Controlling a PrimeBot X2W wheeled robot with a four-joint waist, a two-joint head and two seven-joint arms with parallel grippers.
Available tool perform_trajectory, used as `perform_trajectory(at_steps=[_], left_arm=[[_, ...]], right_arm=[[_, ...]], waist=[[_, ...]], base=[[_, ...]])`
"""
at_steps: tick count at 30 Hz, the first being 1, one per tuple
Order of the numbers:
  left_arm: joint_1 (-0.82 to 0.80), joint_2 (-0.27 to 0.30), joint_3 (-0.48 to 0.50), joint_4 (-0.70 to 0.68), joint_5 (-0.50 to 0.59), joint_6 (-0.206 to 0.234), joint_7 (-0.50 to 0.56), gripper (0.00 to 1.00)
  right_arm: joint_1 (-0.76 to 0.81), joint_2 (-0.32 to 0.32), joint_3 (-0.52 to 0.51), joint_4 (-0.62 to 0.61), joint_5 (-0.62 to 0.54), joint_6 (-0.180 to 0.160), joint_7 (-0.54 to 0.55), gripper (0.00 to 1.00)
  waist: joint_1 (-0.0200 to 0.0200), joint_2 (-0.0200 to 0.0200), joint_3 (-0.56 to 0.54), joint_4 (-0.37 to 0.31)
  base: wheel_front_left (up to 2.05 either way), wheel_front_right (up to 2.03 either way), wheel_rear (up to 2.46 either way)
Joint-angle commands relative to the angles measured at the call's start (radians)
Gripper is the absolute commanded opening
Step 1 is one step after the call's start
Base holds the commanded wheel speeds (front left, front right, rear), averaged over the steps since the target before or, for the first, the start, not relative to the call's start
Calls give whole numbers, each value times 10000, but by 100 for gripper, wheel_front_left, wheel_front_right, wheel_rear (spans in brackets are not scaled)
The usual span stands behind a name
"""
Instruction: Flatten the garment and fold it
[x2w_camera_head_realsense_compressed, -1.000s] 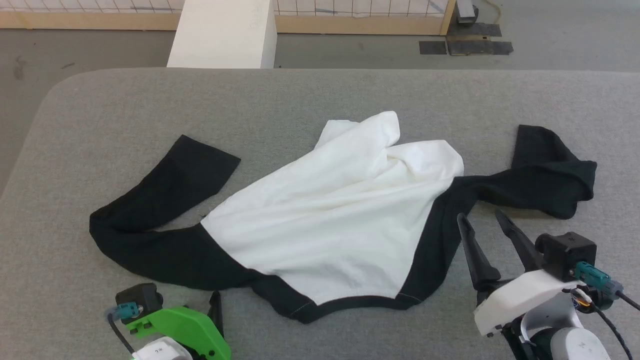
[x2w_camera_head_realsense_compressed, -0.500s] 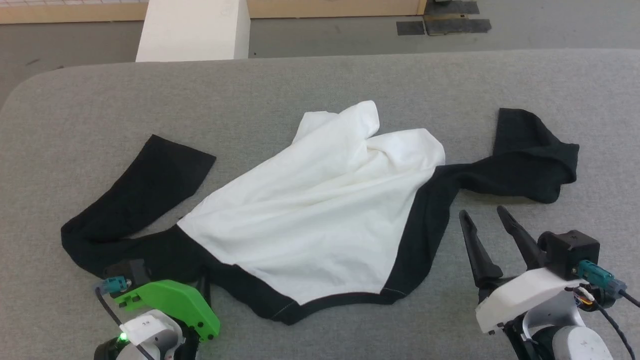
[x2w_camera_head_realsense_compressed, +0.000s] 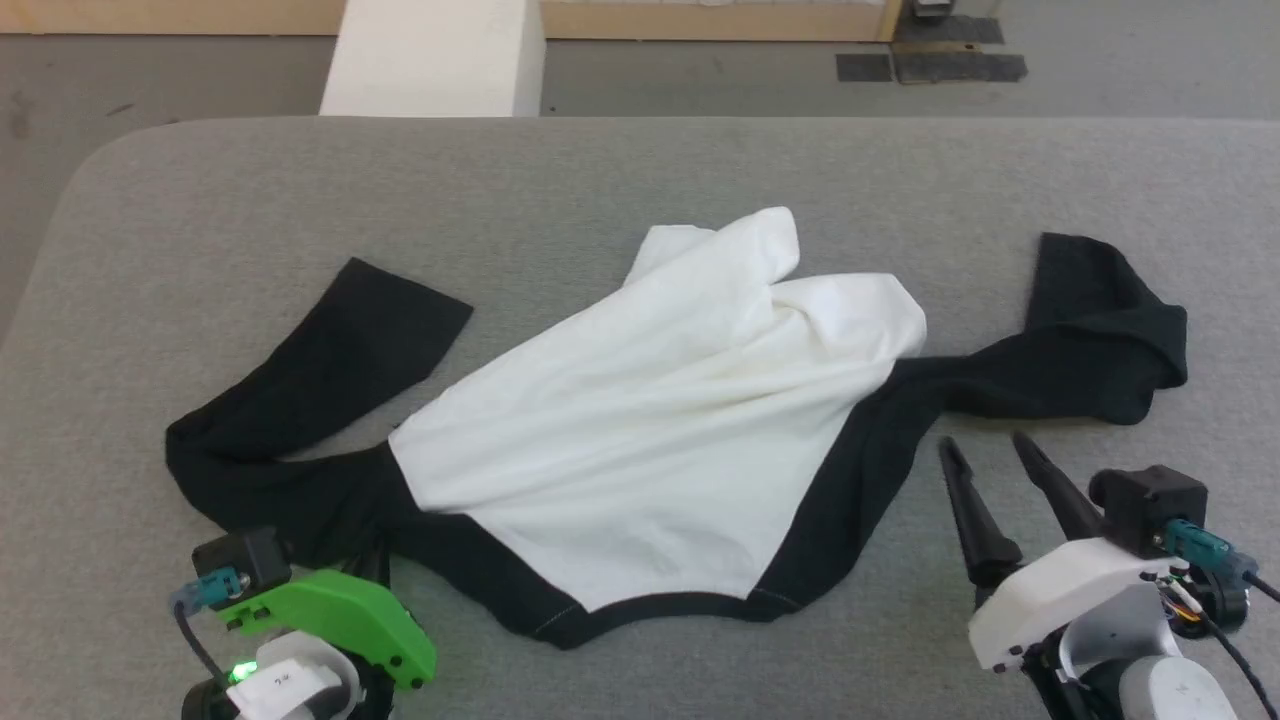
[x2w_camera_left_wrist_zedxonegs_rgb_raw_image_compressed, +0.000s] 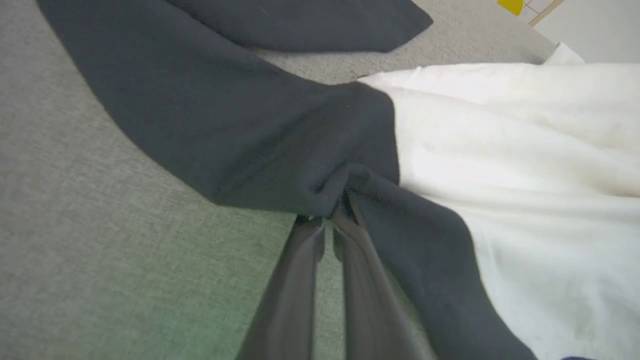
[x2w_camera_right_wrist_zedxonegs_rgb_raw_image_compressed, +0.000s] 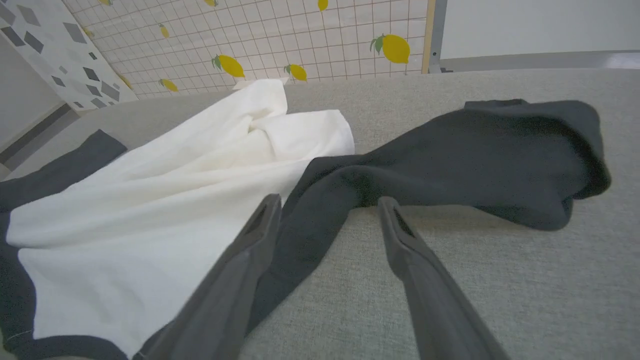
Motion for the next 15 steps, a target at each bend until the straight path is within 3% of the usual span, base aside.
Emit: perform_trajectory(at_steps=[1,9,15], left_arm=[[203,148,19,-153,33,72,40,0],[424,127,-123,-467,64,231,210,0],[326,33,-286,-367,72,218,216,0]], right_arm=[[-122,3,-141,200,62,-17,216,100],[-1263,3,-243,1854,575,-17,1992,100],[-2051,3,40,2854,157,-17,3347,100]], waist=[[0,0,-103,227],[0,0,45,572],[0,0,263,723]], base=[[0,0,0],[0,0,0],[0,0,0]])
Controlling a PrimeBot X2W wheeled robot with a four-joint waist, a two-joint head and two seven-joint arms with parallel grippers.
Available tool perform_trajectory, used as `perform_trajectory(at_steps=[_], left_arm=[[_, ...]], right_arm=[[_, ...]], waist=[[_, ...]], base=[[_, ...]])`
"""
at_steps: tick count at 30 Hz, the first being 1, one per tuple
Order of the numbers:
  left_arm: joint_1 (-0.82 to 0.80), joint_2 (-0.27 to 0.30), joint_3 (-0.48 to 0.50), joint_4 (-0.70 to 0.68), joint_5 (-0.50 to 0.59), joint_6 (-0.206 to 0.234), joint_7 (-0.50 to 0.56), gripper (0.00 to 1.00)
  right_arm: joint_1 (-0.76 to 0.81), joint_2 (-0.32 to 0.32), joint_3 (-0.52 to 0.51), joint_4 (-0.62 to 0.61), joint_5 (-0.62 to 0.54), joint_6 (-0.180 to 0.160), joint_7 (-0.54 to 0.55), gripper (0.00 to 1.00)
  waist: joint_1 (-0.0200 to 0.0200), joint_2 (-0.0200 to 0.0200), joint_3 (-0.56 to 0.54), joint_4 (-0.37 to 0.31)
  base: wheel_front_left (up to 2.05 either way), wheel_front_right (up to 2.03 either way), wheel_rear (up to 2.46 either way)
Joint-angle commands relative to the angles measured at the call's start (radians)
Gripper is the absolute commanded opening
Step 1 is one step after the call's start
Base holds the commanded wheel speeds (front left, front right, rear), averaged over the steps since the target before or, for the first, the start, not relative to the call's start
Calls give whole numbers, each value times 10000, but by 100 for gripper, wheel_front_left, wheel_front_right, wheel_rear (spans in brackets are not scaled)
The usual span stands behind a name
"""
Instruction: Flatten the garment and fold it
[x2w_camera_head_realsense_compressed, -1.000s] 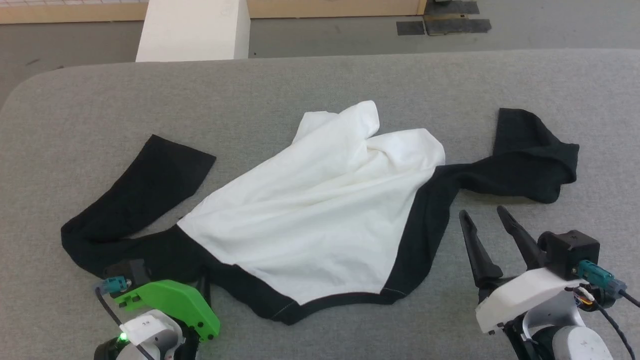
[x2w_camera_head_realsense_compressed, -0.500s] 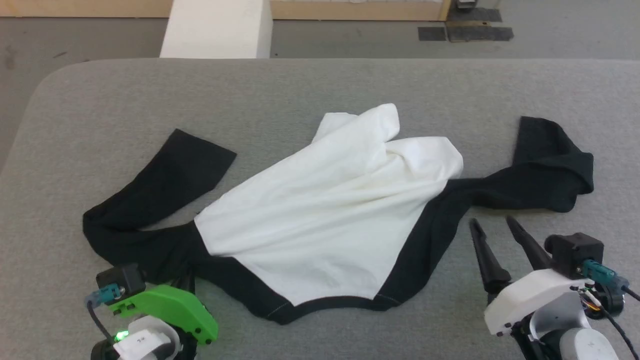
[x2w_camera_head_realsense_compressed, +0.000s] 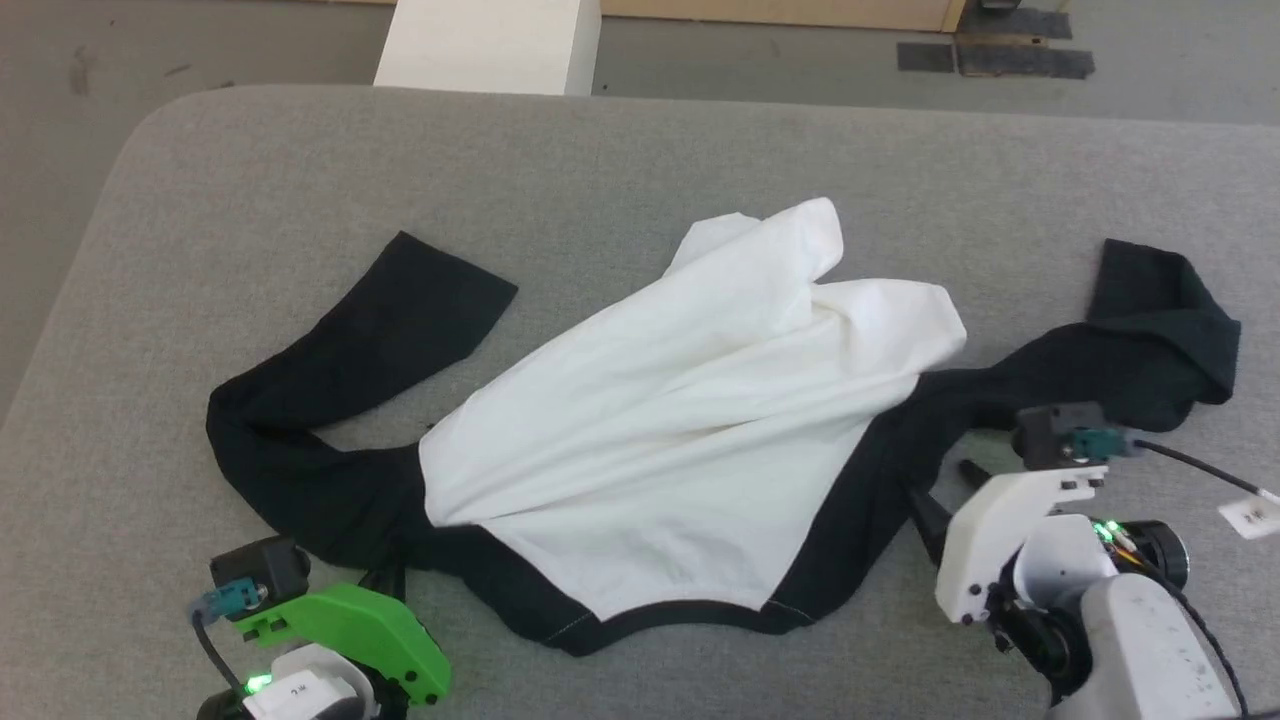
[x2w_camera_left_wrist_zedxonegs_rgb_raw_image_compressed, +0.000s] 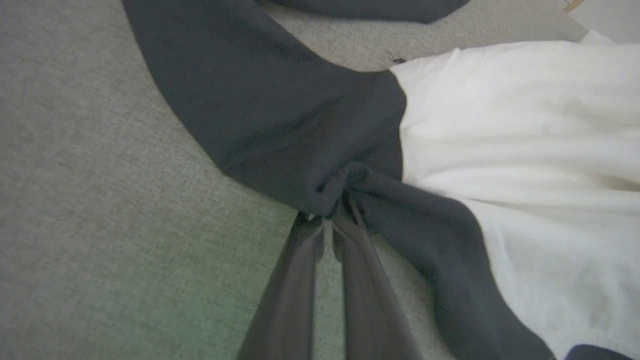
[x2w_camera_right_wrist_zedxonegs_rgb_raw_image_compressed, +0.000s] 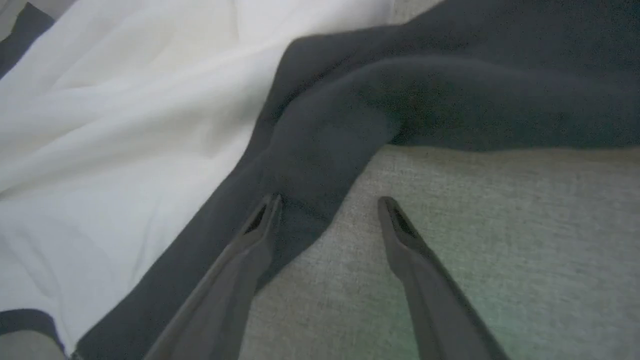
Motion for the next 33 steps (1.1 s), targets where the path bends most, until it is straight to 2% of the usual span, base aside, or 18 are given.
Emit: perform_trajectory(at_steps=[1,2,3,5,14,18,22,24,27,30,33], left_arm=[[-27,-10,-9,61,51,39,-24,0],[-39,-21,-24,94,44,30,-35,0],[-48,-28,-36,114,40,24,-44,0],[-62,-27,-45,176,24,-3,-75,0],[-253,67,70,-33,-40,-276,-566,0],[-499,112,193,-889,-352,-670,-724,0],[-1121,401,269,-2178,-644,-1110,-470,0],[-1659,640,291,-2800,-707,-1269,-192,0],[-2774,943,281,-3500,-966,-1487,468,0],[-4125,1171,293,-3744,-1259,-1595,1178,0],[-5823,1463,457,-3438,-1314,-1465,1829,0]], right_arm=[[-157,5,107,134,-218,-17,298,100],[-211,5,193,183,-289,-17,523,100],[-248,5,228,183,-321,-17,626,58],[-260,5,280,121,-369,-17,742,0],[138,5,186,-1036,436,-17,-96,0],[431,5,56,-2363,711,-17,-50,0],[285,5,-114,-4078,438,-17,537,0],[-86,-23,-157,-4797,253,-17,988,0],[-1083,-436,-139,-5397,163,-17,1708,0],[-2379,-959,-79,-5371,307,-17,2270,0],[-4083,-1469,108,-4851,492,-17,2716,0]], waist=[[0,0,82,66],[0,0,105,77],[0,0,119,83],[0,0,134,81],[0,0,-163,-188],[0,0,-401,-407],[0,0,-479,-691],[0,0,-404,-855],[0,0,-78,-1111],[0,0,384,-1292],[0,0,1070,-1500]], base=[[0,0,0],[0,0,0],[0,0,0],[0,0,0],[0,0,0],[0,0,0],[0,0,0],[0,0,0],[0,0,0],[0,0,0],[0,0,0]])
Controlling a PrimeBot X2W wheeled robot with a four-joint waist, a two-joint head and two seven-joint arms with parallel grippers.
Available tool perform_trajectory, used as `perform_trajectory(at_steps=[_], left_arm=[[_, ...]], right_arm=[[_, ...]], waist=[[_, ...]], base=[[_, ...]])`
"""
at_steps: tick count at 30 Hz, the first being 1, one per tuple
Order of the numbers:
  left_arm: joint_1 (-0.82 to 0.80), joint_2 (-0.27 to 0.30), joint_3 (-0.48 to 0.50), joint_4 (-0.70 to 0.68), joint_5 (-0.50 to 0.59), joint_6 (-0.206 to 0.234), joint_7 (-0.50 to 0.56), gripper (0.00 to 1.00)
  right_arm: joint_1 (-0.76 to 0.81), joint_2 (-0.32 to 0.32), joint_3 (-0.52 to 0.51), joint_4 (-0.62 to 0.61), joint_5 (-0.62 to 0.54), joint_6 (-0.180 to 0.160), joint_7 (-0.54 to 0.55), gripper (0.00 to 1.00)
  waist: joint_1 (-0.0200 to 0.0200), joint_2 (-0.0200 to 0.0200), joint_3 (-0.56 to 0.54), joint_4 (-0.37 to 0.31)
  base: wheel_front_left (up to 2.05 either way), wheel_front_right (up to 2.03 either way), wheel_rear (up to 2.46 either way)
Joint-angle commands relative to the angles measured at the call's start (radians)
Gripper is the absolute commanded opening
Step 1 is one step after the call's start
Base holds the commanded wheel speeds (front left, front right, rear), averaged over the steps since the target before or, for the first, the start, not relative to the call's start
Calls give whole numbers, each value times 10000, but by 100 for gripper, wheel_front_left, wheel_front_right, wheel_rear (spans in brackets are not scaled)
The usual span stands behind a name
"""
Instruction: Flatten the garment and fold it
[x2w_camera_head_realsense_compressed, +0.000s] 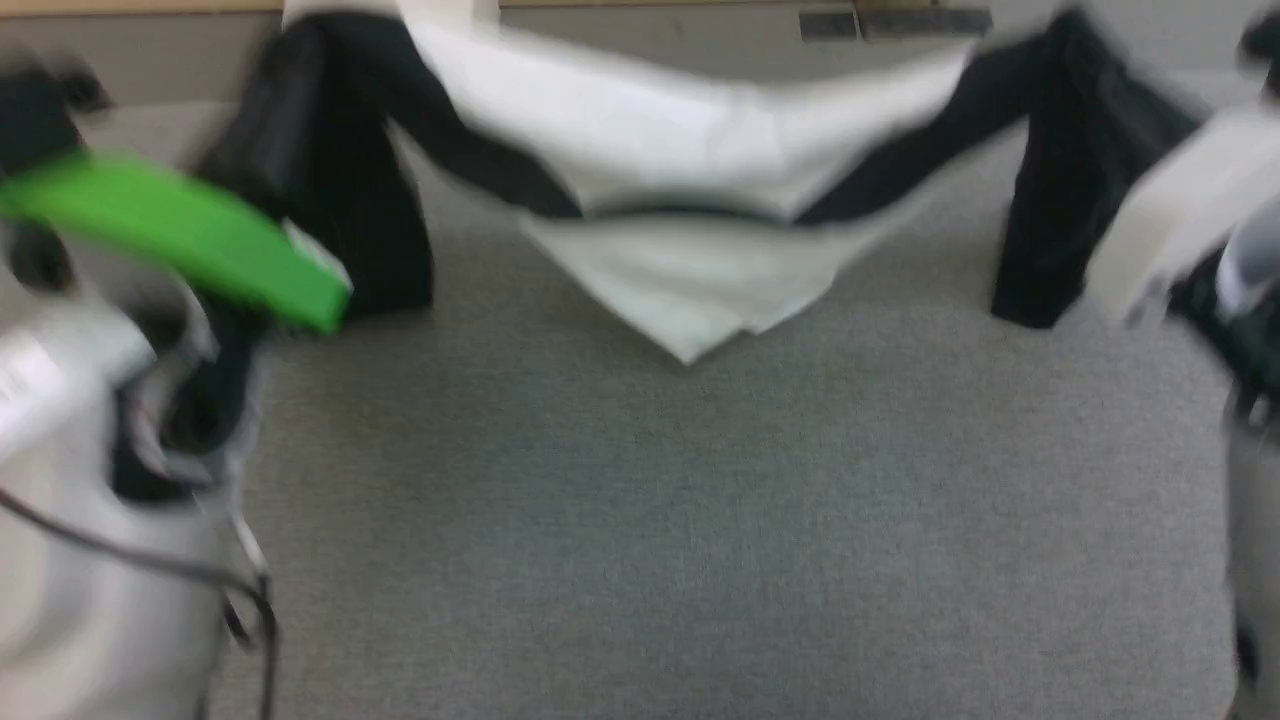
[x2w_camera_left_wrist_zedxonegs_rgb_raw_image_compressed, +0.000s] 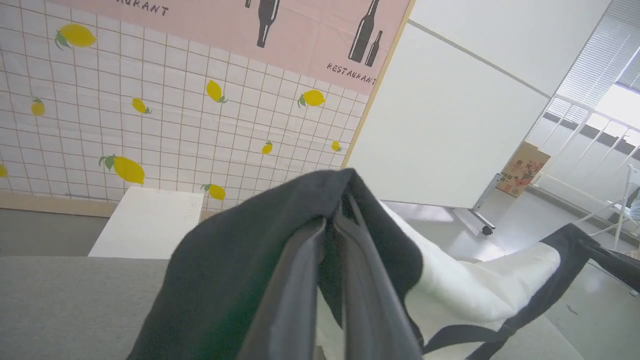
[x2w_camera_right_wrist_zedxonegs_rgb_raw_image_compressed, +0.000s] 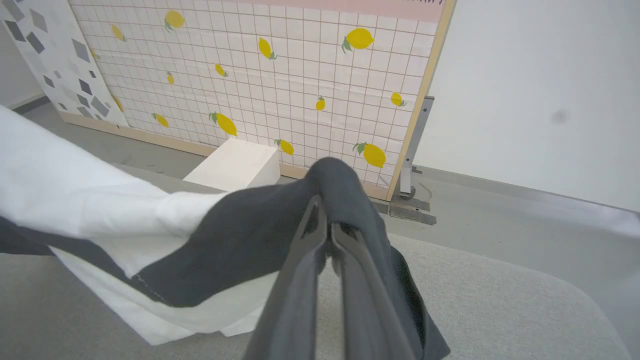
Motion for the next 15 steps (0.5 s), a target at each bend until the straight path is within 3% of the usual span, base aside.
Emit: perform_trajectory(at_steps=[1,7,15], left_arm=[[-860,203,110,231,-32,95,212,0],[-4211,507,373,1830,536,524,382,0],[-7654,518,837,4007,1264,880,-1085,0]], right_arm=[[-829,-144,122,281,76,-15,123,0],[-4379,-702,445,2167,-397,-15,-230,0],[-7925,-336,352,4371,-981,-15,-2259,0]], waist=[[0,0,1041,-398],[0,0,2436,-709],[0,0,3594,-966]], base=[[0,0,0],[0,0,0],[0,0,0]])
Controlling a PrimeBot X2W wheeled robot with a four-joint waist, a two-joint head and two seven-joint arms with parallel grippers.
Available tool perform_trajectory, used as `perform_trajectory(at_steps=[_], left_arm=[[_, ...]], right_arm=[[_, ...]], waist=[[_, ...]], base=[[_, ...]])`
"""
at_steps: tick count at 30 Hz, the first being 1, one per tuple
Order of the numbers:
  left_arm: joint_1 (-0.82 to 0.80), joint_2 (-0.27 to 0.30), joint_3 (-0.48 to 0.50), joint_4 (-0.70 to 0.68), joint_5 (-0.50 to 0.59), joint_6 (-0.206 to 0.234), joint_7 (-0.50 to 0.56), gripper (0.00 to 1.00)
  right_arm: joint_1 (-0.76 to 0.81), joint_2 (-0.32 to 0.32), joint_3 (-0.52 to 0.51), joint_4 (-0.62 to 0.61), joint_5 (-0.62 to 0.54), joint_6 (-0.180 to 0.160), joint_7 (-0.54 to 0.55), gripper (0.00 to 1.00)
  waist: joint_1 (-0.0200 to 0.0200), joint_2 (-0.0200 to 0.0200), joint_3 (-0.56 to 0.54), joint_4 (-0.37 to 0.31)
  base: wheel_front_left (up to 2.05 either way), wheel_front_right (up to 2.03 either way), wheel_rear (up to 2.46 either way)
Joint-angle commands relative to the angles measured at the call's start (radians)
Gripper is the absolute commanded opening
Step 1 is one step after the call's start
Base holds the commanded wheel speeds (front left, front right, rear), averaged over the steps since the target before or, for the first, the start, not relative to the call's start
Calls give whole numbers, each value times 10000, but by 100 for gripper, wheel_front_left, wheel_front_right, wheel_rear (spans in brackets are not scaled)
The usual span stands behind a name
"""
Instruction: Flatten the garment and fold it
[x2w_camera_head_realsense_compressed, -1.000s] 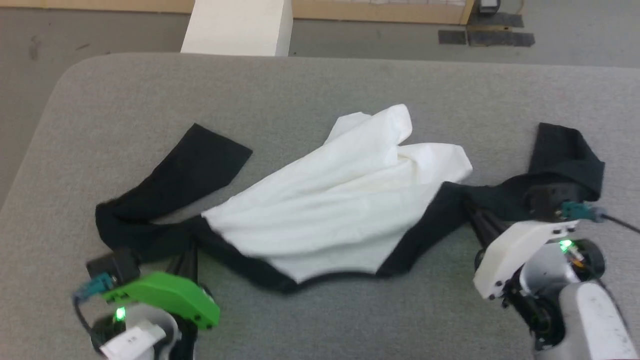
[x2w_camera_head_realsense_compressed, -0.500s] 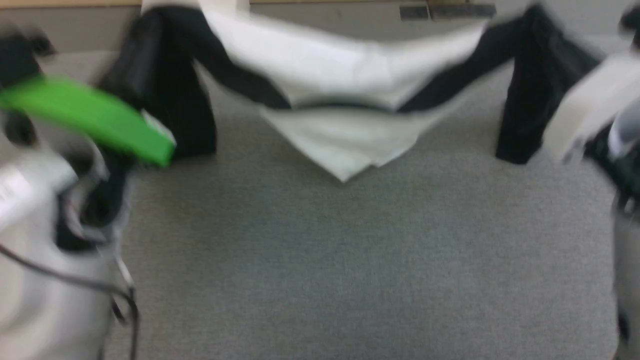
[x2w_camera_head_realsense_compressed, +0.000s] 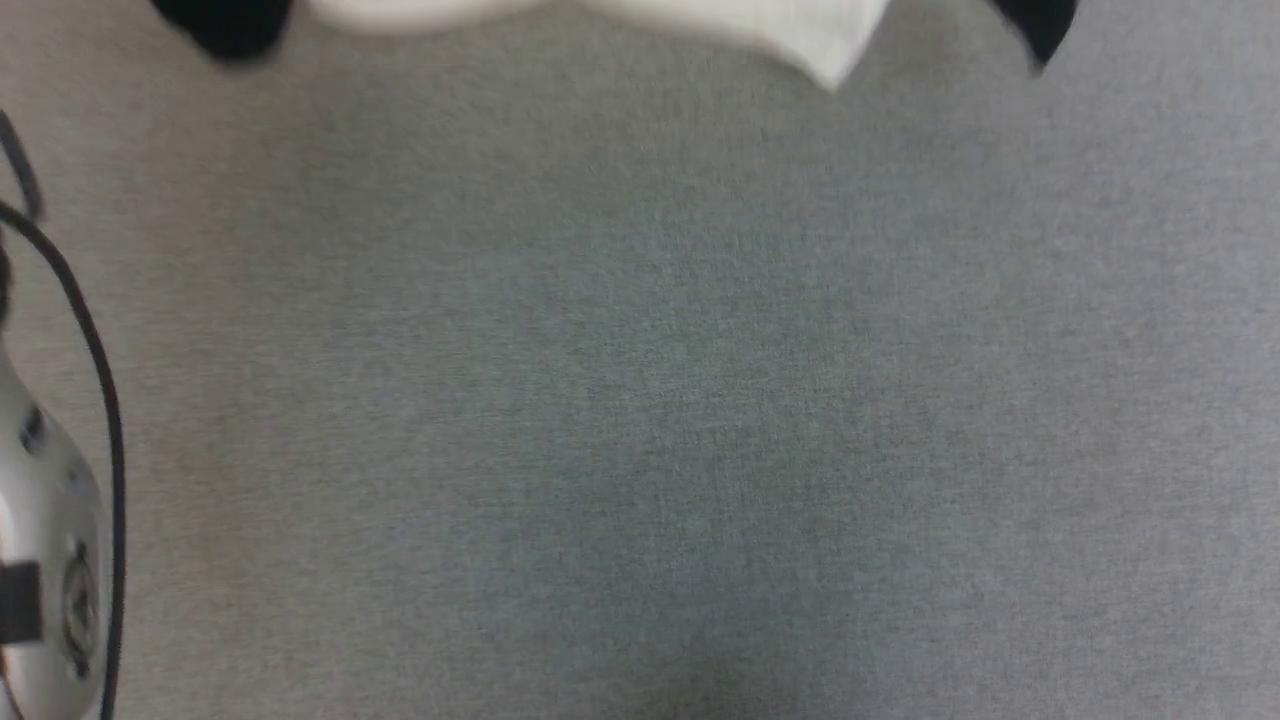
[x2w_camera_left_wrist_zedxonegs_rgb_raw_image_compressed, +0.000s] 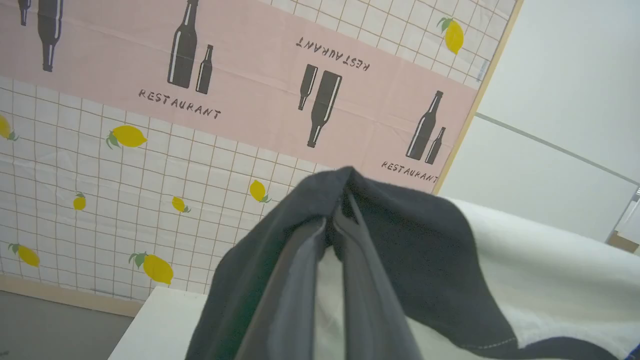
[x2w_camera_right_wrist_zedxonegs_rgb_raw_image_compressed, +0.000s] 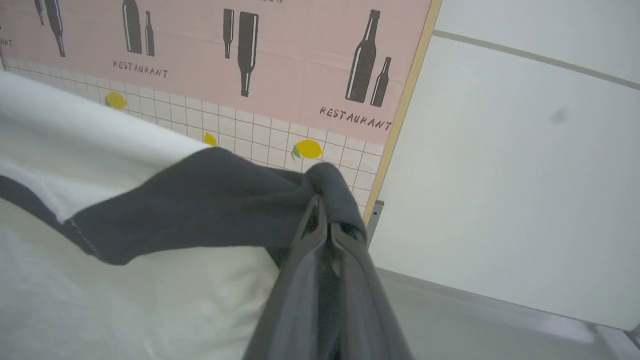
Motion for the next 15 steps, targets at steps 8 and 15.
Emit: perform_trajectory(at_steps=[8,15], left_arm=[[-987,-113,454,1502,38,-252,-1661,0],[1280,241,-418,2510,376,-1075,-1342,0]], right_arm=[[-1348,218,-215,1622,-396,-23,-2007,0],[389,-113,538,2295,598,-23,-1845,0]], waist=[[-2,0,936,-184],[-2,0,389,77]], base=[[0,0,0],[0,0,0]])
